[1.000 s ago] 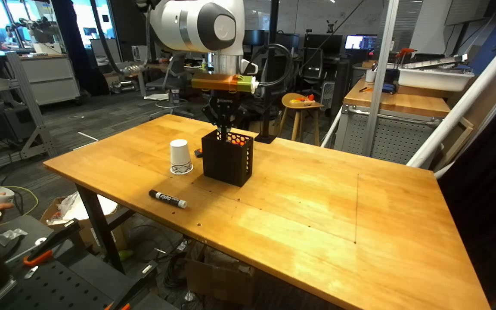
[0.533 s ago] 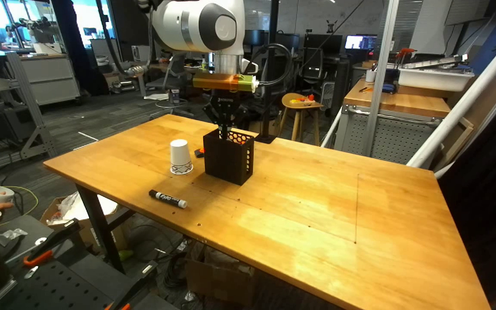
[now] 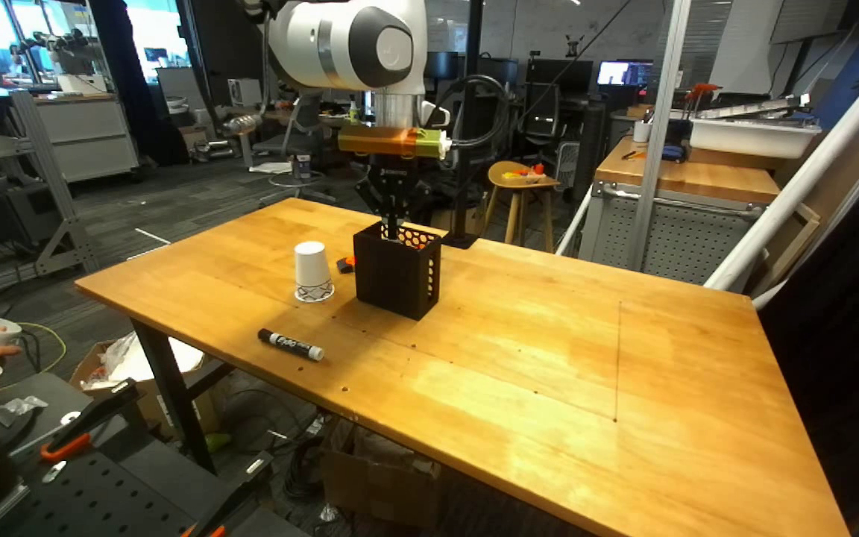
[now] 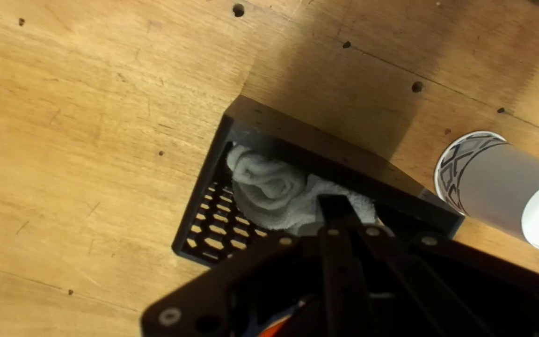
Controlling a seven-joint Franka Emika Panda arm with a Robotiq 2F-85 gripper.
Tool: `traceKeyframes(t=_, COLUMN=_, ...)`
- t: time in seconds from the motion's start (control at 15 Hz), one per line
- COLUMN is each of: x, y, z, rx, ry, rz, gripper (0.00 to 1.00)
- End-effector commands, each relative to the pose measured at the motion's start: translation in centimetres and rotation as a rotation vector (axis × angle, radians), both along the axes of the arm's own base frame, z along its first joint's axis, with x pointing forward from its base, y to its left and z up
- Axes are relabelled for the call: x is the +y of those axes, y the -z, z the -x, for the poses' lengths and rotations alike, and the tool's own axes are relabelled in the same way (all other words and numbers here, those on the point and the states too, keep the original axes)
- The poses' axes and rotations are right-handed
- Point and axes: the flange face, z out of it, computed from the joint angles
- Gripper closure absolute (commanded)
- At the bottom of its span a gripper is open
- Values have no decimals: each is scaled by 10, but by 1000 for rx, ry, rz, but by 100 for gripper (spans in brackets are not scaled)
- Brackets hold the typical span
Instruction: Pick up the cloth and put it in the box
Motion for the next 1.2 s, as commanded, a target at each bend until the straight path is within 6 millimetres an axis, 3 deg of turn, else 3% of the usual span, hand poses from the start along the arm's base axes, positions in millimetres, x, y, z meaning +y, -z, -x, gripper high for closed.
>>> traceKeyframes(t=0.0, x=-2, y=-8, z=-7, rx=-14, ry=5, rz=3, gripper=100)
traceKeyframes(t=0.73, x=-1, y=2, z=-4, rx=-1, ry=9, rz=-2, gripper=100)
traceKeyframes(t=1.13, x=-1, y=28, z=-7, rx=20, ry=17, rz=-9, gripper=100)
